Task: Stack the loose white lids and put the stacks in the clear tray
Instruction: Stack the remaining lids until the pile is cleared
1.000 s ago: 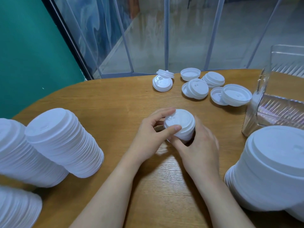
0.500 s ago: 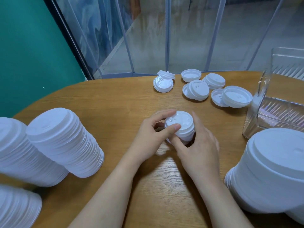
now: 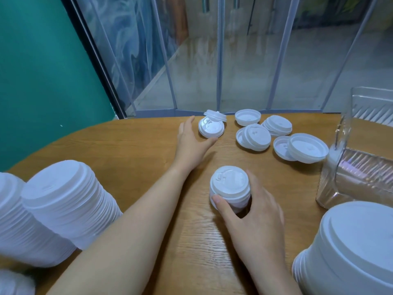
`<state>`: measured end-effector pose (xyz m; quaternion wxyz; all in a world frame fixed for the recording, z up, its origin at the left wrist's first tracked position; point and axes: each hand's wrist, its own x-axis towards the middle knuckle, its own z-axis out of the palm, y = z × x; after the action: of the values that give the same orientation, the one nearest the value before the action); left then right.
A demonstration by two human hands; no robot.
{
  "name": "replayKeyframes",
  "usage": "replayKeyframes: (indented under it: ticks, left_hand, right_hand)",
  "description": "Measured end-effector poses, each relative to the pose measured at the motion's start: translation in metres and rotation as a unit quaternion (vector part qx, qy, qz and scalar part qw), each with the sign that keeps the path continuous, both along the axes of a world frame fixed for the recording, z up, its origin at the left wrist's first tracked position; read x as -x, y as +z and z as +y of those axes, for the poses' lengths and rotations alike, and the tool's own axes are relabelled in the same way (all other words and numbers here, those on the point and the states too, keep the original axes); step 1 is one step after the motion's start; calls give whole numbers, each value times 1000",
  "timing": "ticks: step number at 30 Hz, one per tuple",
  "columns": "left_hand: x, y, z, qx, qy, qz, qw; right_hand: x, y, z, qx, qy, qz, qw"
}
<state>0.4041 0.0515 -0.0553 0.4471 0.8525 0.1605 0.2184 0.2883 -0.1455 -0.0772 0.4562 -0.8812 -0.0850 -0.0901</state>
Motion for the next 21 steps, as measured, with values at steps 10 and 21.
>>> replayKeyframes:
  ticks: [10, 21]
  left_hand:
    - [-63, -7, 8, -47, -47, 45, 997]
    - [-77, -15, 12, -92, -53, 37, 994]
  right_hand:
    - [-3, -3, 5, -19, 2, 7, 1000]
    - [-3, -5, 7, -31, -19, -12, 999]
